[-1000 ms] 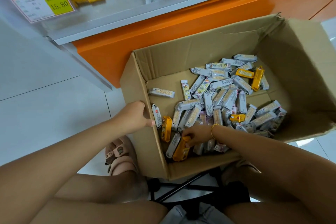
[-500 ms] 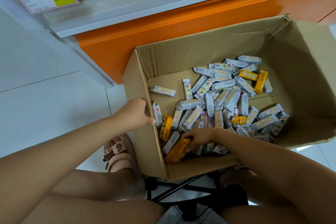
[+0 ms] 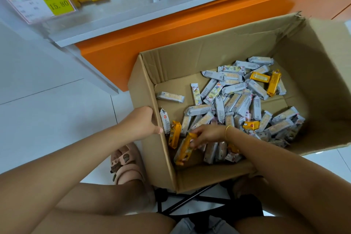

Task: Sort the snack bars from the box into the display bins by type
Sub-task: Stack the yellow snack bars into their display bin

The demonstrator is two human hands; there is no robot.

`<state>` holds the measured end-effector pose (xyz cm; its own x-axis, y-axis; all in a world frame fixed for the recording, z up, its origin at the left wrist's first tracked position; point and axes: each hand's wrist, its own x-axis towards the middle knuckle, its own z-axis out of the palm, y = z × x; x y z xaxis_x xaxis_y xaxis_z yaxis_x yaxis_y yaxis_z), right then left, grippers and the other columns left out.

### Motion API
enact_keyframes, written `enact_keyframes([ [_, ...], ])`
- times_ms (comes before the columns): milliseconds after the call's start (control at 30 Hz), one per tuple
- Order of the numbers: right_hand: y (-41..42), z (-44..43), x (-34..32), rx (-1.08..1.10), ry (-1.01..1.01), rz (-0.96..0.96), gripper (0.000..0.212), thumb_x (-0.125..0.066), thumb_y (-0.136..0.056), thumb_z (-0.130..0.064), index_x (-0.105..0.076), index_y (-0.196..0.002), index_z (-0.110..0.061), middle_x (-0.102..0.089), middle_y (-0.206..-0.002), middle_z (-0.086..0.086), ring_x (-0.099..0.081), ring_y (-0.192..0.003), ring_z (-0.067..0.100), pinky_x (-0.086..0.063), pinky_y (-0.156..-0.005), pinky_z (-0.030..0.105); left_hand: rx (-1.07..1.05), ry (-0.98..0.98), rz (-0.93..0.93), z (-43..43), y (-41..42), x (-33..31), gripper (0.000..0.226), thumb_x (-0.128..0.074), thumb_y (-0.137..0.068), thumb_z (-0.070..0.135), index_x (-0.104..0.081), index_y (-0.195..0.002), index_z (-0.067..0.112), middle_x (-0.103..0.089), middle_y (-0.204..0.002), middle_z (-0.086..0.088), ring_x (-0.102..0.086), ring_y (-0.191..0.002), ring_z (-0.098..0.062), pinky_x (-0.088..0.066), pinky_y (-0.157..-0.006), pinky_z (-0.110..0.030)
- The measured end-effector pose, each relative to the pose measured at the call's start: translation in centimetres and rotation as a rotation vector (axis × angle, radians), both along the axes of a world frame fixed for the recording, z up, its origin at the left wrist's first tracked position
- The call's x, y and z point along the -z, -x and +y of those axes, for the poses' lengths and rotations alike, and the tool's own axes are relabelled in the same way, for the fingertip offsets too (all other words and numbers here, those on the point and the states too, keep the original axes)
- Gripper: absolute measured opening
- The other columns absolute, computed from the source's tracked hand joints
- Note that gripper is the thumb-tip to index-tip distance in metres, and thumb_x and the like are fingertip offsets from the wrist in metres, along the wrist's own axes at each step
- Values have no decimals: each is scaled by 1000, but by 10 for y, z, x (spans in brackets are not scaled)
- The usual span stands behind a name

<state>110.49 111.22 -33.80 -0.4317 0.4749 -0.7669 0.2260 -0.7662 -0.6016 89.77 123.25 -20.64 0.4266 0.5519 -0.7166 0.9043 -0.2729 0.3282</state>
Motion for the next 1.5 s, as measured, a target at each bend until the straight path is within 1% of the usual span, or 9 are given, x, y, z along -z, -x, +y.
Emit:
enact_keyframes([
  [100,-31,22,-32,267,-1,189,34,-70,-82,-13,-59,-110,4,-67,-109,10,-64,-103,21,-51,-91,26,50,2,77,6,-3,-8,38,-74,-80,35,-52,-97,10,-54,-94,-3,-54,-87,-16,-46,-71,-28],
  [167,-44,35,-60,419,-51,318,47,-79,-71,-22,-62,-107,2,-67,-110,15,-66,-103,25,-53,-88,27,93,-51,97,11,-8,-16,49,-75,-78,38,-51,-109,9,-56,-100,-2,-54,-90,-17,-45,-70,-27],
  [267,-46,50,-103,635,-174,479,40,-88,-60,-30,-74,-92,-11,-73,-98,12,-70,-92,24,-57,-80,28,-170,-54,-261,24,-17,-36,77,-79,-73,35,-42,-139,17,-52,-131,0,-50,-120,-17,-42,-97,-31],
  [333,-40,58,-127,815,-197,534,65,-94,-48,-35,-67,-101,-8,-72,-95,15,-71,-87,25,-58,-74,28,-366,104,-603,32,-23,-57,79,-84,-67,32,-47,-137,23,-52,-136,5,-50,-122,-11,-38,-102,-29],
  [433,-25,67,-158,952,-215,607,83,-95,-43,-38,-59,-112,-8,-71,-96,17,-71,-88,26,-58,-72,30,-565,313,-898,33,-28,-73,64,-80,-62,24,-58,-122,21,-67,-116,-3,-65,-107,-18,-51,-93,-31],
  [667,13,63,-203,1150,-248,705,63,-82,-64,-40,-64,-117,-11,-63,-120,23,-65,-106,32,-55,-89,34,-769,385,-1205,47,-35,-97,35,-67,-71,19,-64,-105,10,-73,-100,-5,-69,-91,-18,-57,-73,-26],
  [900,-4,53,-220,1479,-340,501,28,-63,-75,-18,-62,-99,-3,-63,-79,11,-64,-68,15,-57,-59,18,-838,578,-1244,49,-32,-117,26,-63,-69,19,-62,-92,7,-71,-80,-8,-69,-69,-17,-60,-67,-32],
  [1233,24,51,-251,1173,-615,293,34,-64,-79,-14,-61,-109,2,-70,-103,16,-68,-95,22,-56,-87,30,-707,556,-1216,40,-30,-140,44,-66,-68,14,-61,-110,4,-72,-100,-14,-71,-84,-23,-59,-77,-33],
  [1500,33,59,-255,1161,-723,197,34,-73,-72,-24,-69,-100,-6,-71,-99,11,-67,-89,18,-55,-75,21,-681,502,-1163,50,-30,-153,39,-62,-77,29,-61,-114,17,-72,-104,-9,-70,-88,-27,-57,-78,-40],
])
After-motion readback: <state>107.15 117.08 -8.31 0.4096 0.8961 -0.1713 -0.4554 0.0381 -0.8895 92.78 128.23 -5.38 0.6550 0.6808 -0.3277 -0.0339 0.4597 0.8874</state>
